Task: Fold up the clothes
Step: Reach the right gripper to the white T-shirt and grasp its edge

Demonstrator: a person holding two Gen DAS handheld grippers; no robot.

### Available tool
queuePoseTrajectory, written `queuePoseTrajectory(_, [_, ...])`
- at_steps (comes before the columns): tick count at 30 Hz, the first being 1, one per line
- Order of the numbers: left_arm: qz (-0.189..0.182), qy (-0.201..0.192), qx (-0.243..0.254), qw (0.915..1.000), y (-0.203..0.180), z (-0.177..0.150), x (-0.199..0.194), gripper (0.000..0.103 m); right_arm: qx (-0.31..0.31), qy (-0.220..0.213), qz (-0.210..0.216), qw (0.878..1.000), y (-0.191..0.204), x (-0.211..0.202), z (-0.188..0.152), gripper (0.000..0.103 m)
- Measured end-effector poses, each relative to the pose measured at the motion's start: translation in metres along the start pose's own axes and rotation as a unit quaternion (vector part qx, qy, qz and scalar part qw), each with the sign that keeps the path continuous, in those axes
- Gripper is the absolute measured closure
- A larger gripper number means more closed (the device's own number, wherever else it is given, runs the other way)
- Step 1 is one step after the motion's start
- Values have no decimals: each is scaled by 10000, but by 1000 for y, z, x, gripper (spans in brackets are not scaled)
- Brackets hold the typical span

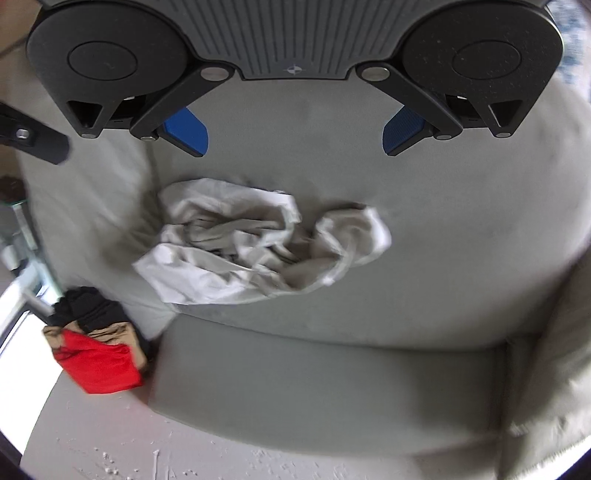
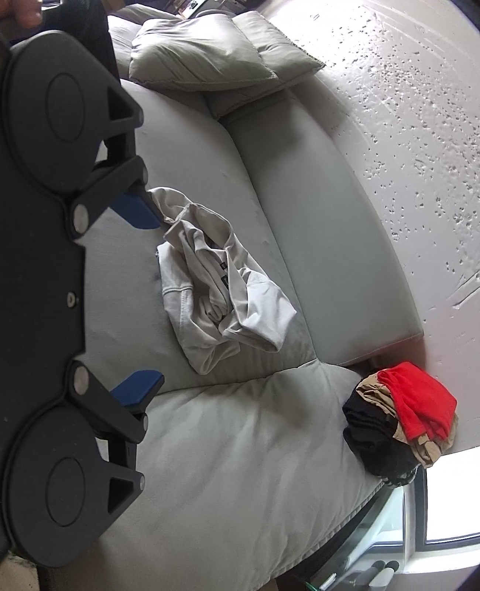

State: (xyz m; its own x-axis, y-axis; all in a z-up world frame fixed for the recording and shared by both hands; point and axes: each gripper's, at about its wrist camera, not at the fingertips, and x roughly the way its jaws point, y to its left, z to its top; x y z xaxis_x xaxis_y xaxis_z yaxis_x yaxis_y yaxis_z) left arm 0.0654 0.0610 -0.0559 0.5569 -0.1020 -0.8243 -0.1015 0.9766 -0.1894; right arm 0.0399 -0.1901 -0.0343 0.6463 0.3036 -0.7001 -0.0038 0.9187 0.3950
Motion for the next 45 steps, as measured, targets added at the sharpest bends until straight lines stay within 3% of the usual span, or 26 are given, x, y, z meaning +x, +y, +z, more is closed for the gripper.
queuePoseTrajectory(5, [205, 161, -238, 9994, 7, 18, 40, 24, 270, -62, 143, 9995, -19, 35, 21, 19])
queuePoseTrajectory(7, [153, 129, -508, 9985, 15, 25, 50, 28, 397, -150, 175, 9989, -28, 51, 31, 22])
queuePoseTrajectory(10, [-14, -208, -705, 9973, 22, 30, 57, 25, 509, -143, 247, 9983, -39, 76, 45, 27])
queuePoseTrajectory(12, [139, -373, -702, 9967, 23, 32, 62, 6, 561, -131, 259, 9980, -44, 94, 53, 28])
queuePoseTrajectory(13, [369, -333, -721, 9962, 21, 34, 65, 6, 597, -124, 266, 9978, -45, 103, 57, 28])
queuePoseTrajectory(15, [623, 51, -808, 9948, 20, 38, 77, 6, 739, -96, 301, 9968, -46, 119, 62, 28])
queuePoseTrajectory(19, [-121, 456, -950, 9944, 23, 35, 92, 16, 892, -109, 334, 9954, -51, 148, 72, 25])
queuePoseTrajectory(25, [21, 689, -675, 9953, 22, 32, 95, 27, 998, 57, 566, 9934, -61, 185, 80, 22])
queuePoseTrajectory(27, [64, 572, -540, 9969, 20, 29, 88, 34, 1013, 70, 697, 9924, -62, 194, 81, 48])
queuePoseTrajectory(28, [88, 502, -457, 9977, 19, 27, 84, 35, 1022, 78, 832, 9912, -61, 195, 82, 78])
queuePoseTrajectory(29, [86, 435, -360, 9984, 17, 26, 80, 38, 1021, 58, 906, 9906, -60, 194, 82, 96])
queuePoseTrajectory(33, [31, 209, 101, 9997, 6, 21, 63, 45, 1346, -376, 685, 9878, -62, 161, 86, 97])
queuePoseTrajectory(36, [6, 48, 479, 9988, -2, 15, 47, 53, 2105, -820, 254, 9738, -90, 112, 78, 97])
queuePoseTrajectory(39, [-256, 3, 758, 9968, -8, 7, 35, 57, 2781, -1177, -358, 9526, -126, 62, 64, 97])
queuePoseTrajectory(42, [-513, 81, 947, 9941, -16, -4, 34, 57, 2872, -778, -1010, 9493, -154, 43, 47, 92])
queuePoseTrajectory(45, [-655, 204, 932, 9933, -19, -15, 38, 57, 2672, -393, -1277, 9543, -163, 31, 30, 74])
